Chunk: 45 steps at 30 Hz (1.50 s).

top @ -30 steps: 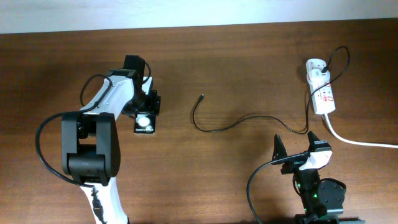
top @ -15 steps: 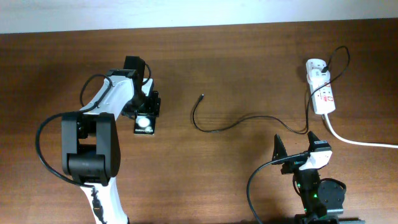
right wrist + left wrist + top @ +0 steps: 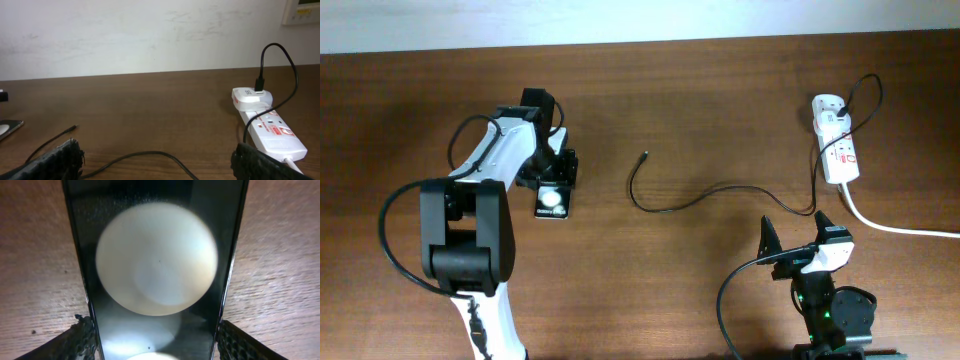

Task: Plug charger to phone and switch on socket
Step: 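Lift the phone with the left gripper off the table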

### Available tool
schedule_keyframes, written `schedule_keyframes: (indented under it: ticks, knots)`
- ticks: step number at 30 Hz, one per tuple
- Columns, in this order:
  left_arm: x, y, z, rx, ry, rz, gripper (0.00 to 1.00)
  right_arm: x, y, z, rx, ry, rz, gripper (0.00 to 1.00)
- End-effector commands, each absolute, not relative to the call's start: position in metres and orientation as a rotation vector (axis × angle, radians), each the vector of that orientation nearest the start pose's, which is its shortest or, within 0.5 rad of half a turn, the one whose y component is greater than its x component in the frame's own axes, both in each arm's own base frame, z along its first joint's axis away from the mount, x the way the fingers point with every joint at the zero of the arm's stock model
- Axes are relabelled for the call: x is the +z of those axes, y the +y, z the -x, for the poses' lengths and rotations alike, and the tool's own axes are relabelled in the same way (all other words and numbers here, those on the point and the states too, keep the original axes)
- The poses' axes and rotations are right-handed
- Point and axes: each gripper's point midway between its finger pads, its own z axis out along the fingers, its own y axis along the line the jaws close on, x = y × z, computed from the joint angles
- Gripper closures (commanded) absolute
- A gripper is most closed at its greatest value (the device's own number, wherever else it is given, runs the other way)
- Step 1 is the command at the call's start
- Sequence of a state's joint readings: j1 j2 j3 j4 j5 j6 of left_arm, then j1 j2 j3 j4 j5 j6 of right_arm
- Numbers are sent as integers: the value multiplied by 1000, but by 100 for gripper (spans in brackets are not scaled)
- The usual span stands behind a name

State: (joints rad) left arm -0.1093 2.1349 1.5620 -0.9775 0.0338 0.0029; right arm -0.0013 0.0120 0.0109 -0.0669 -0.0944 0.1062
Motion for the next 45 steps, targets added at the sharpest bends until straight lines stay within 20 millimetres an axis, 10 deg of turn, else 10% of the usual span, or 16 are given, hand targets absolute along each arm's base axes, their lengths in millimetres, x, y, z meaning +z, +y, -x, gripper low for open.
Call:
schedule_keyframes:
  ticks: [1,10,24,45]
  knots:
    - [26,-52,-418,-57,3080,-153,29,158,16,-245,164,1642,-20,1]
    - [35,-53,-426,-67,3059,-153,21,158,16,-245,163,1642,-21,1]
    - [-7,-69,-412,45,3101,-157,9,158,16,-245,163,1642,-21,1]
    - [16,-50,-421,204,3085,30,8,158,16,-245,164,1642,-20,1]
